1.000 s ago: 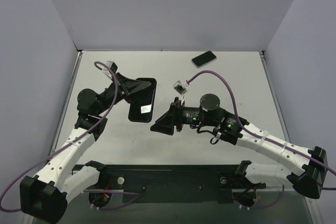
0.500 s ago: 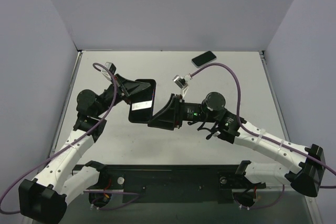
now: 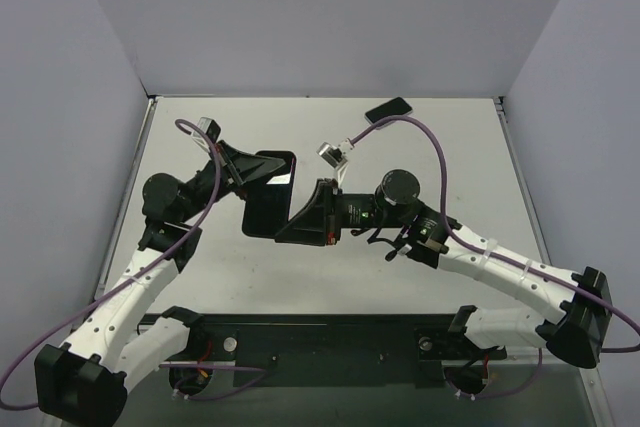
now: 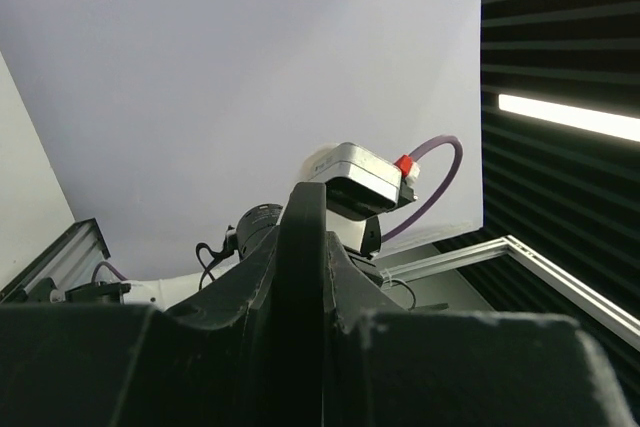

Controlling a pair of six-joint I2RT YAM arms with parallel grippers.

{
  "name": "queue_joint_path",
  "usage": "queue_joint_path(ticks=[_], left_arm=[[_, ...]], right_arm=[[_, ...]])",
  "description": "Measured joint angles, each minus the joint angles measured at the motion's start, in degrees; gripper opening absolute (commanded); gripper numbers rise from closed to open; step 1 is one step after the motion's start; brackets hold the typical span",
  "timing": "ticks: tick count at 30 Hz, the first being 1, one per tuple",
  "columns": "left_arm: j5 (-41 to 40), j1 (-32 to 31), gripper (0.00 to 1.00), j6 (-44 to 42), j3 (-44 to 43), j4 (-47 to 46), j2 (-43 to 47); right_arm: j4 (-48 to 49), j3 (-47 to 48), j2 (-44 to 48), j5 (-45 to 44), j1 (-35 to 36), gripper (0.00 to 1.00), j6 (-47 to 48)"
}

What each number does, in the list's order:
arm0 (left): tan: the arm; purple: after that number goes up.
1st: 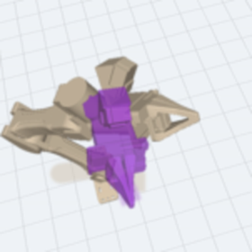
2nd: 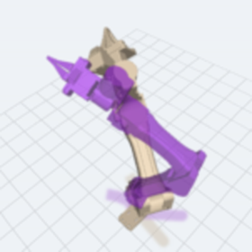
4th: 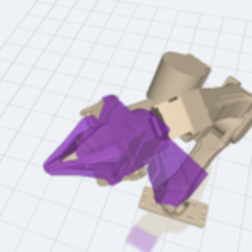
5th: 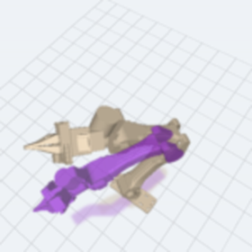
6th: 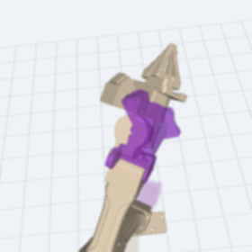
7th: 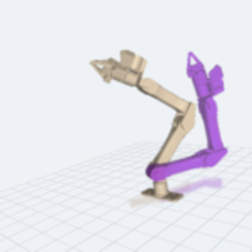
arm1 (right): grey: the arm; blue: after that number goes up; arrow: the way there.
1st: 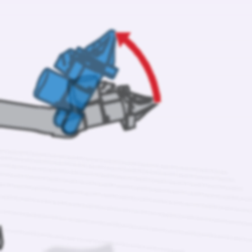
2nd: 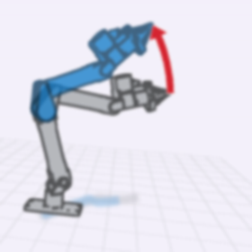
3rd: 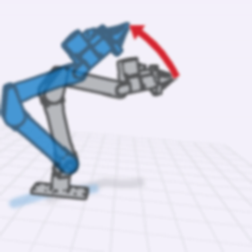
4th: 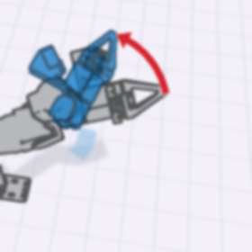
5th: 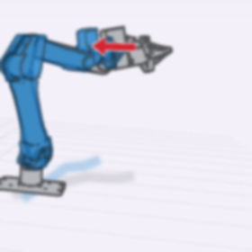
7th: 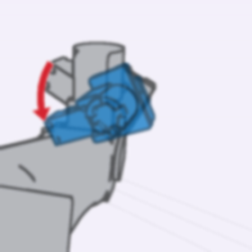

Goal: Take the phone out of the phone case
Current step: Remove the phone case from the phone.

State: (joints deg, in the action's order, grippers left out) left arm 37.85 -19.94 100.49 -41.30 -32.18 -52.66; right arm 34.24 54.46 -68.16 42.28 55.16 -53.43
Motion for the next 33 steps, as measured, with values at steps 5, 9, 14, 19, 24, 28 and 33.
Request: queue_joint_path(ticks=[5,9,14,19,24,28,33], left_arm=[[1.9,-0.3,0.0,1.6,-0.6,-0.6,-0.6],[2.2,-1.5,0.0,2.8,-2.4,-0.9,-0.9],[1.0,-3.2,0.0,5.3,-2.9,-1.6,-0.7],[0.9,-3.6,0.0,7.3,-2.9,-1.4,-2.0],[0.1,-4.0,0.0,7.9,-2.8,-1.6,-2.7],[-3.7,-4.0,0.0,8.4,-1.2,-2.9,-2.7],[-11.6,-4.0,0.0,8.3,1.0,-2.1,-2.9]], right_arm=[[-6.3,3.3,0.0,0.5,1.0,0.0,11.7],[-20.5,11.9,0.0,-2.2,3.1,0.0,24.6],[-29.5,17.8,-0.3,-4.0,5.0,0.0,34.4],[-34.2,20.1,-1.1,-5.7,5.0,0.0,40.2],[-36.6,21.0,-1.2,-8.6,5.3,0.0,41.0],[-35.9,18.8,0.6,-21.3,8.3,0.0,40.1],[-33.6,16.0,2.1,-52.0,18.0,0.0,43.4]])
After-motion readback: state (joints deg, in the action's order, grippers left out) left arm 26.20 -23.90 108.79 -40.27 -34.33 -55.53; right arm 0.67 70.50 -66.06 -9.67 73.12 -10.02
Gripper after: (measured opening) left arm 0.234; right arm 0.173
